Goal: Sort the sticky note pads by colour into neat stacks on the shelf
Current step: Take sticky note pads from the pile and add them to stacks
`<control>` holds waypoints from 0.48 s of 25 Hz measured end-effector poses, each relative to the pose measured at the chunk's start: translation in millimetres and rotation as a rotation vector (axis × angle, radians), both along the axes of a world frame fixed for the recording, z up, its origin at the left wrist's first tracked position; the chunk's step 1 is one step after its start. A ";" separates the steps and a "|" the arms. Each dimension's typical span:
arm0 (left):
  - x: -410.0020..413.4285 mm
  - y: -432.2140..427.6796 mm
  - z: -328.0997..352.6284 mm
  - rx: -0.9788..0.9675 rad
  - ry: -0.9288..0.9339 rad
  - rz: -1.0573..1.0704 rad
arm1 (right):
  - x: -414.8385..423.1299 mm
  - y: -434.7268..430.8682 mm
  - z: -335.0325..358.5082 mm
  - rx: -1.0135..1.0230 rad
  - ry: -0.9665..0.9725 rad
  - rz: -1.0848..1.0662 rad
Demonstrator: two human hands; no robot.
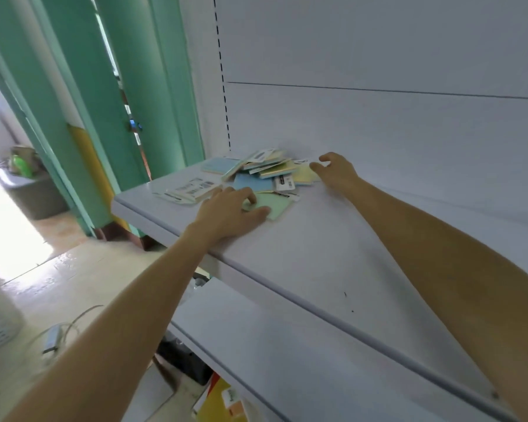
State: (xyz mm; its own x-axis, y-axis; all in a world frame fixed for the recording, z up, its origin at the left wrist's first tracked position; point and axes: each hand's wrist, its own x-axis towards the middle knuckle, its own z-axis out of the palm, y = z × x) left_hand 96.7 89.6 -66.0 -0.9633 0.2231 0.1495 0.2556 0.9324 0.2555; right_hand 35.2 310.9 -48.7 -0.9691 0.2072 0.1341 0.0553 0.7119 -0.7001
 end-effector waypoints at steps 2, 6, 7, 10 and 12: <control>-4.8 3.0 6.2 -0.009 -0.028 -0.016 | -13.3 -8.8 -1.9 -0.039 -0.063 -0.018; -11.3 12.5 20.8 0.107 -0.174 -0.098 | -17.5 -12.9 -8.0 -0.099 -0.128 -0.063; -12.0 14.5 24.6 0.144 -0.222 -0.137 | -15.9 -11.4 -9.3 -0.127 -0.109 -0.076; -15.1 16.9 29.7 0.213 -0.330 -0.250 | -8.0 -1.1 -11.7 -0.215 -0.055 -0.115; -16.0 18.5 30.2 0.308 -0.392 -0.278 | 0.0 6.1 -8.9 -0.298 -0.092 -0.103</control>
State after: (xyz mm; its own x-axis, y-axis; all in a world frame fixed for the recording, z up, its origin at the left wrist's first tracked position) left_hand 80.7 108.0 -35.8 -0.8709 0.4792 -0.1089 0.3124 0.7110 0.6299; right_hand 35.2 317.0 -57.6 -0.9461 0.3221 -0.0348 0.1897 0.4636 -0.8655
